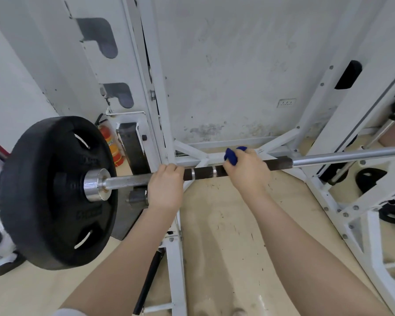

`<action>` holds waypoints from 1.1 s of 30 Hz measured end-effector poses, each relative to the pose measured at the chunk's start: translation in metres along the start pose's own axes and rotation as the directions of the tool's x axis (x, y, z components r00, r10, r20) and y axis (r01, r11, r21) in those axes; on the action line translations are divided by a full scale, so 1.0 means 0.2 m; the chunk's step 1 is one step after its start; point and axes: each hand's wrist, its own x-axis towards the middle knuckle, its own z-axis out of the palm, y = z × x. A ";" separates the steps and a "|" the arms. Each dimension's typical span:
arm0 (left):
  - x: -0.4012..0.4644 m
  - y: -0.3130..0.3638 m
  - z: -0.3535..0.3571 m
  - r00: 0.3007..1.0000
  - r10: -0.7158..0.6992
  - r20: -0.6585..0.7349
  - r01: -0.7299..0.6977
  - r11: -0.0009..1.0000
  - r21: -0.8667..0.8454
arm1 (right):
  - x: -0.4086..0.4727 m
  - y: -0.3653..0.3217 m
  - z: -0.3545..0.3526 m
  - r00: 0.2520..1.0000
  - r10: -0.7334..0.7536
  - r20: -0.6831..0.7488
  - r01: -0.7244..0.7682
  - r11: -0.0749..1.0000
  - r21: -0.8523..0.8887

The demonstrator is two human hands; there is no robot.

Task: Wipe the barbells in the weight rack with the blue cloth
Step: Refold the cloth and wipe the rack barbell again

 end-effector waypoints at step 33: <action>0.16 0.51 0.01 0.997 0.071 0.041 -0.059 0.966 -0.251 | 0.09 0.40 -0.10 0.954 -0.281 0.102 0.286 0.958 -0.036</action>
